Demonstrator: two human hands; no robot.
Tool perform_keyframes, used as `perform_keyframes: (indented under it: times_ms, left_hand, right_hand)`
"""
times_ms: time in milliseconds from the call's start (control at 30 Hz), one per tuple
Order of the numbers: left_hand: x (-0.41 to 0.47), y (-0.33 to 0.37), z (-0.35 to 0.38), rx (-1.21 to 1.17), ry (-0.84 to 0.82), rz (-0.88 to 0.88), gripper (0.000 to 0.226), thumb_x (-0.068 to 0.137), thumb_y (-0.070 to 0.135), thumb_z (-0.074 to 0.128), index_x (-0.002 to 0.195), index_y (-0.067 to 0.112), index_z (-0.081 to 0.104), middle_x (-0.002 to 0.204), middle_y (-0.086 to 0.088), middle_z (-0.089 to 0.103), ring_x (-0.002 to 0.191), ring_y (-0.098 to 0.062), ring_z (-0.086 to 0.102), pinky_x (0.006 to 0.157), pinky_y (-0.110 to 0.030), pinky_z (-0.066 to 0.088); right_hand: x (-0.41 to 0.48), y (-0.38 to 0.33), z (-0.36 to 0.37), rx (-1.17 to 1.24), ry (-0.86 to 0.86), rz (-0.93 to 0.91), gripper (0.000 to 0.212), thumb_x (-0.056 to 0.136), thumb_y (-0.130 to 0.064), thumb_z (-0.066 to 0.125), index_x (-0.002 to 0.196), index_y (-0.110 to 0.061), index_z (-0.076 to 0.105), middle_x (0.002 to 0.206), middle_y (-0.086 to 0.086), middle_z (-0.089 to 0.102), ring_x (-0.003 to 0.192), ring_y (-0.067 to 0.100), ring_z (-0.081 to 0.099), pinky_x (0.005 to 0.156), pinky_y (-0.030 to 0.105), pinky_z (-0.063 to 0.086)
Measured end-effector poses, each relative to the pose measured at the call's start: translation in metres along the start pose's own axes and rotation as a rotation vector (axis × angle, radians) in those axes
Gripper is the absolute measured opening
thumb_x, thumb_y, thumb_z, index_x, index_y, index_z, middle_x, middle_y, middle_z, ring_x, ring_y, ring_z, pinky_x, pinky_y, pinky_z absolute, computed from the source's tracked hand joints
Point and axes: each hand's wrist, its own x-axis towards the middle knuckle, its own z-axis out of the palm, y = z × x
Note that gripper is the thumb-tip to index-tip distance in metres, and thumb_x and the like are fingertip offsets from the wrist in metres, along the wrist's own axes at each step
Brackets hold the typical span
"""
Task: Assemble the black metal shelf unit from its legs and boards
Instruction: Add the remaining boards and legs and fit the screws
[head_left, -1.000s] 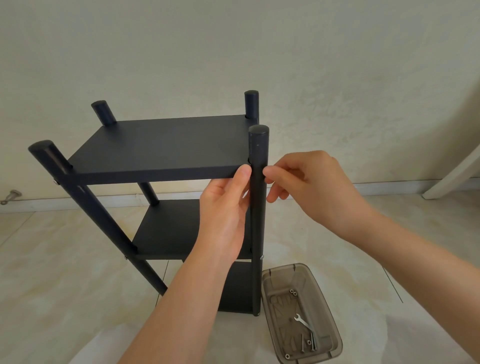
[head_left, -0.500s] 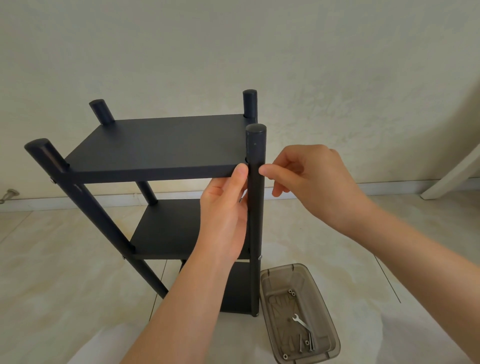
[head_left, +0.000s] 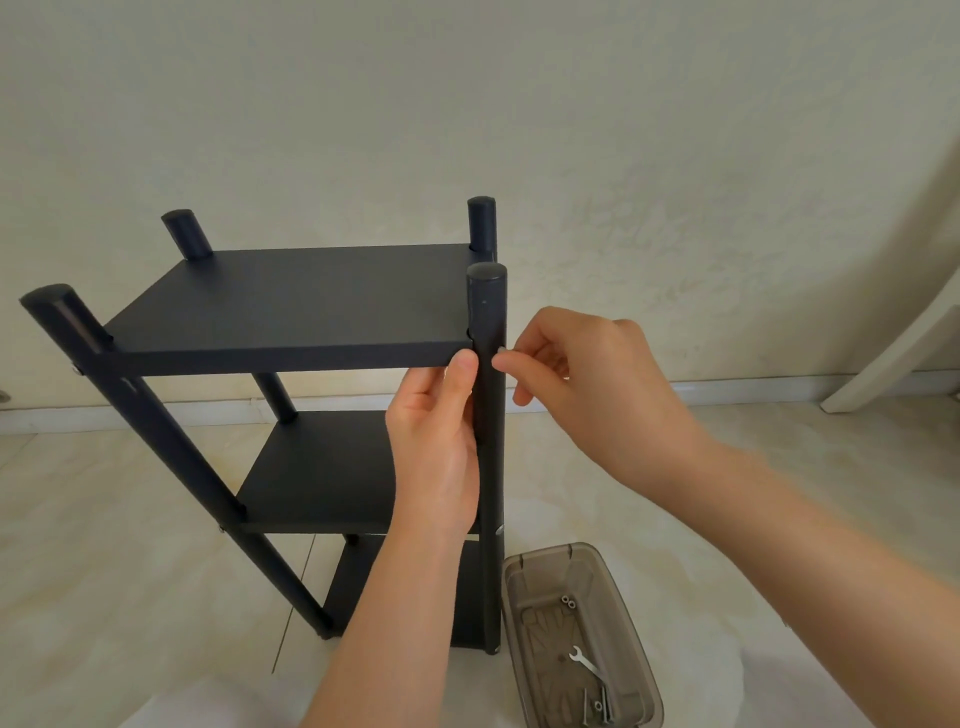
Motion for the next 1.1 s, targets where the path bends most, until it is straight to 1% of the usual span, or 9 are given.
perform_keyframes:
  times_ms: [100,267,333,433,633,733,833,933,1100]
  left_hand:
    - [0.005,-0.002,0.002,0.042,0.003,0.051,0.014,0.080,0.039,0.068,0.086,0.028,0.074,0.091,0.001,0.074,0.096,-0.020,0.073,0.080,-0.026,0.058]
    - [0.010,-0.005,0.004,0.029,0.005,0.053,0.028,0.079,0.040,0.067,0.097,0.019,0.068,0.088,0.004,0.072,0.094,-0.017,0.072,0.079,-0.023,0.056]
    - [0.011,-0.005,0.005,0.021,0.001,0.046,0.027,0.078,0.042,0.068,0.095,0.020,0.068,0.088,0.004,0.071,0.094,-0.016,0.071,0.082,-0.024,0.056]
    - [0.013,-0.005,0.005,0.013,-0.002,0.034,0.024,0.077,0.043,0.068,0.091,0.023,0.070,0.089,0.002,0.072,0.094,-0.017,0.071,0.086,-0.028,0.057]
    - [0.016,-0.005,0.007,0.012,-0.003,0.017,0.019,0.073,0.046,0.070,0.081,0.029,0.074,0.088,0.002,0.073,0.092,-0.016,0.071,0.083,-0.026,0.057]
    - [0.016,-0.003,0.006,-0.024,-0.008,0.008,0.025,0.070,0.047,0.073,0.082,0.024,0.073,0.088,-0.002,0.072,0.090,-0.017,0.070,0.081,-0.025,0.057]
    - [0.014,-0.002,0.006,0.001,-0.026,0.010,0.019,0.074,0.044,0.071,0.079,0.026,0.073,0.083,0.001,0.070,0.084,-0.013,0.070,0.075,-0.020,0.055]
    - [0.013,-0.002,0.007,0.059,-0.010,0.016,0.024,0.075,0.047,0.068,0.085,0.025,0.071,0.083,0.003,0.071,0.085,-0.013,0.072,0.073,-0.019,0.055]
    - [0.010,-0.004,0.007,0.116,0.003,0.044,0.021,0.079,0.048,0.067,0.089,0.030,0.073,0.093,0.001,0.073,0.100,-0.022,0.071,0.093,-0.040,0.057]
  right_hand:
    - [0.004,0.002,0.001,0.002,0.001,0.019,0.021,0.095,-0.040,0.059,0.081,-0.024,0.060,0.067,-0.011,0.068,0.064,0.002,0.062,0.061,0.014,0.048]
    - [0.008,0.003,0.001,0.015,-0.006,0.041,0.022,0.095,-0.040,0.058,0.082,-0.023,0.061,0.067,-0.011,0.068,0.069,-0.001,0.059,0.063,0.010,0.044]
    - [0.009,0.002,0.002,0.003,-0.006,0.039,0.023,0.096,-0.041,0.057,0.084,-0.021,0.062,0.069,-0.010,0.068,0.068,0.003,0.060,0.063,0.016,0.048]
    - [0.008,0.000,0.001,-0.096,0.016,0.002,0.026,0.096,-0.040,0.057,0.091,-0.016,0.063,0.075,-0.004,0.070,0.073,0.015,0.064,0.071,0.036,0.054]
    - [0.007,-0.005,-0.001,-0.284,0.076,-0.140,0.024,0.097,-0.034,0.058,0.095,-0.011,0.062,0.079,0.006,0.070,0.072,0.026,0.066,0.068,0.040,0.054]
    - [0.009,-0.004,0.000,-0.180,0.056,-0.087,0.022,0.096,-0.033,0.061,0.091,-0.011,0.065,0.075,0.002,0.071,0.072,0.018,0.067,0.069,0.033,0.055]
    - [0.014,-0.001,-0.002,0.133,0.014,0.095,0.020,0.091,-0.032,0.067,0.078,-0.017,0.068,0.063,-0.009,0.071,0.064,0.002,0.065,0.059,0.011,0.047]
    - [0.017,0.002,-0.004,0.335,-0.040,0.170,0.023,0.090,-0.031,0.068,0.070,-0.019,0.068,0.061,-0.011,0.071,0.056,0.000,0.063,0.055,0.005,0.042]
    - [0.015,0.003,-0.008,0.109,0.035,0.073,0.024,0.084,-0.035,0.074,0.069,-0.018,0.067,0.056,-0.008,0.067,0.062,0.001,0.064,0.061,0.007,0.045]
